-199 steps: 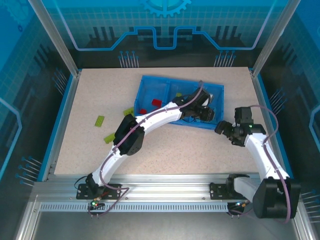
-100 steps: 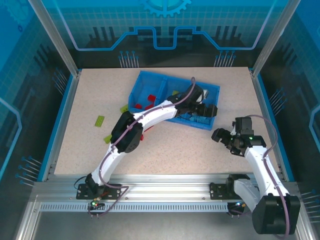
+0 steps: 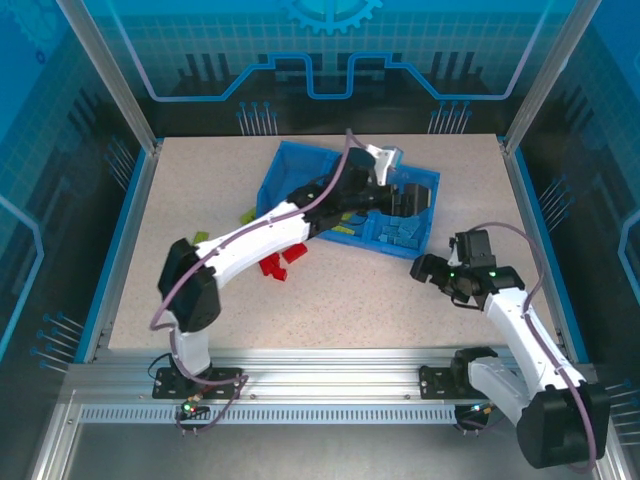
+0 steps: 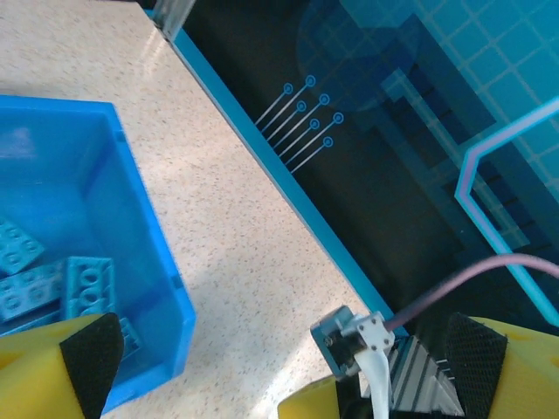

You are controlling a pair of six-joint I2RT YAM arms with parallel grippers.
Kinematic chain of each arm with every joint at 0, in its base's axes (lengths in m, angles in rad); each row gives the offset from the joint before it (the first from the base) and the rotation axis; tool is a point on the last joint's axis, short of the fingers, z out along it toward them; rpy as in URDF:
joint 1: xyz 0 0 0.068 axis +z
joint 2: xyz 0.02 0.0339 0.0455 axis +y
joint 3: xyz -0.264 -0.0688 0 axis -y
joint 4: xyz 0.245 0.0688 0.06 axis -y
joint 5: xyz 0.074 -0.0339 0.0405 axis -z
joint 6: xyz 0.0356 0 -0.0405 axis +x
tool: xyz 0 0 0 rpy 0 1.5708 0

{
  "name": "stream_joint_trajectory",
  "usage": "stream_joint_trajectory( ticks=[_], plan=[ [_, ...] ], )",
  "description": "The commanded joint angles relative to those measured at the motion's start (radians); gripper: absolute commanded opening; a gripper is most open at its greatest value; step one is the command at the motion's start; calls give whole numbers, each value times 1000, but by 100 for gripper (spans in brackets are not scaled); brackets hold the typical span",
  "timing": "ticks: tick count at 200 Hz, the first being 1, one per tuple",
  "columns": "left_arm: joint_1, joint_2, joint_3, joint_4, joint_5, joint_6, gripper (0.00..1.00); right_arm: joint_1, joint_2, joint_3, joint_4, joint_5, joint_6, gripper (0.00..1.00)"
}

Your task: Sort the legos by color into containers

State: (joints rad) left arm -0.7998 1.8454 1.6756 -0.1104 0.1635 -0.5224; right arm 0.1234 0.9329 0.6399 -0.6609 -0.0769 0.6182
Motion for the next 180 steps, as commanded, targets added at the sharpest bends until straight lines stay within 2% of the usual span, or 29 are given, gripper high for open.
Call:
stream_joint_trajectory(
  ticks=[1,42,65,82,96,129,180],
  plan=[
    [59,-112,-151,-58,-111,37,99,110,22,48,65,42,51,89],
    [223,-346,-494,-123,-178,38,99,357,209,133,148,126,159,89],
    [293,-448,-598,-193,-246,39,99,457,371,229,180,151,193,89],
    [332,-474,-631,-244,-247,61,99,500,504,332,168,155,213,89],
    [336,-462,-646,-276,-240,116,99,510,584,397,152,153,231,89],
    [329,-380,-655,-271,-98,265,96,464,663,434,126,160,253,90],
    [304,-254,-601,-321,-143,481,92,323,662,355,93,106,201,86]
  ],
)
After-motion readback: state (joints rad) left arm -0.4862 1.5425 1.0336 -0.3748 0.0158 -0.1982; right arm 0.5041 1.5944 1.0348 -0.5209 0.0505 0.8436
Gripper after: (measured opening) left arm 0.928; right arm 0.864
